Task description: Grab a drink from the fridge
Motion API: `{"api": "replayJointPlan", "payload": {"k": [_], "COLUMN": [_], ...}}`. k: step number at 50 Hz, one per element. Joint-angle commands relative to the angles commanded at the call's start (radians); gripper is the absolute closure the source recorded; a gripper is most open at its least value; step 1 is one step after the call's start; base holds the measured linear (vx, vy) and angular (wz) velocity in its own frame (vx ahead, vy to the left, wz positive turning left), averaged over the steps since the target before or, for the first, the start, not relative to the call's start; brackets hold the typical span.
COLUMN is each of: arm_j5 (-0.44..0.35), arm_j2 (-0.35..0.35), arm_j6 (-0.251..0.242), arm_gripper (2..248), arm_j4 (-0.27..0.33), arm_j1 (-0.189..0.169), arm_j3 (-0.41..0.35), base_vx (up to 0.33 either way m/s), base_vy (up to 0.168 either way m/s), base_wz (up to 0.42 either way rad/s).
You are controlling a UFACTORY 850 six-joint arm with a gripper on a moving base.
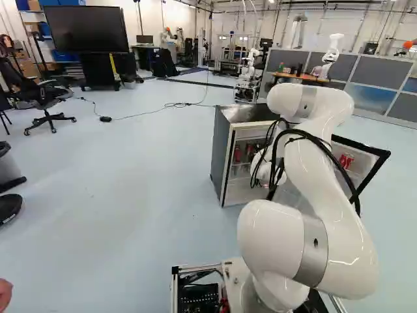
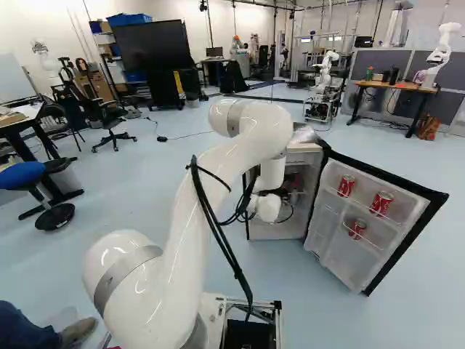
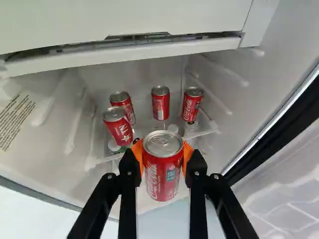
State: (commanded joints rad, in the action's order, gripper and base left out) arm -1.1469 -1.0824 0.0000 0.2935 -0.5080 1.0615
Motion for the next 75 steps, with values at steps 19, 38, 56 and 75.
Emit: {"api": "replayJointPlan", "payload": {"k": [19,38,56,75], "arm_j5": [0.000,0.000,0.000,0.000], "arm_j2": [0.063,0.168,0.276,0.345], "arm_j6": [0.000,0.000,0.000,0.000], "arm_gripper": [154,154,154,154], "arm_j4": [0.000,0.000,0.000,0.000], "arm_j1": [-0.007,-0.015,-0.023,-0.023], "arm_j3": [-0.117,-0.256,-0.377,-0.418], "base_vx": [0.000,0.000,0.000,0.000], "base_vy": [0.000,0.000,0.000,0.000], "base_wz": [0.000,0.000,0.000,0.000]}}
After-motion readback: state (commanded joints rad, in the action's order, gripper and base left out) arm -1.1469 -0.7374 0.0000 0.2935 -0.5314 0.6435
